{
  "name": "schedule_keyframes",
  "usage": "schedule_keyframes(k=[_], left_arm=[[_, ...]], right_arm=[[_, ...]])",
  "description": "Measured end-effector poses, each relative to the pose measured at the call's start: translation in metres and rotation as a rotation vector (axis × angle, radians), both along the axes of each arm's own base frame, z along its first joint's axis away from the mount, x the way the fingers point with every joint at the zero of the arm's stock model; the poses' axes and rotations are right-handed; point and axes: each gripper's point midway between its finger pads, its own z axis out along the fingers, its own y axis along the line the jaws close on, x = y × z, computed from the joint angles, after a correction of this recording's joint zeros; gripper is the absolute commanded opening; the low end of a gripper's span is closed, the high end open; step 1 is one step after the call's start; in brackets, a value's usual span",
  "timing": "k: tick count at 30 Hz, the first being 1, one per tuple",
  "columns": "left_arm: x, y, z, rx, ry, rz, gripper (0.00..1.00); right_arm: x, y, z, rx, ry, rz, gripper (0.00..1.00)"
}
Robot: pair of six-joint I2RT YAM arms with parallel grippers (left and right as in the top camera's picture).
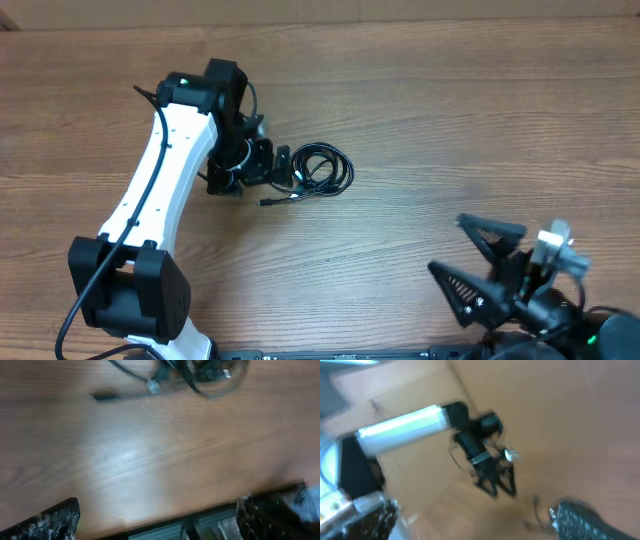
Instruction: Untangle cables
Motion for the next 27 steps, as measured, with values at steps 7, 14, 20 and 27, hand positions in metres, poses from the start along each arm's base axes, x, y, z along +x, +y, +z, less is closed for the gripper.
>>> schedule_keyframes(k=[7, 14, 20, 27], left_arm=[[0.025, 0.035, -0.012, 0.051, -0.026, 0.127, 0.99], [0.036, 0.058, -0.013, 0.068, -0.050, 0.200, 0.99], [0.039, 0.069, -0.013, 0.077, -0.056, 0.232, 1.00], [0.042, 0.069, -0.013, 0.076, -0.069, 0.233, 0.99]], right_arm=[[0.025, -0.003, 0.016, -0.073, 0.395, 0.021, 1.00], [0.057, 0.005, 0.017, 0.006, 0.553, 0.136, 0.97], [0.078, 0.016, -0.039, -0.043, 0.847, 0.106, 0.95], [0.117, 0.075, -0.119, -0.240, 1.037, 0.072, 1.00]])
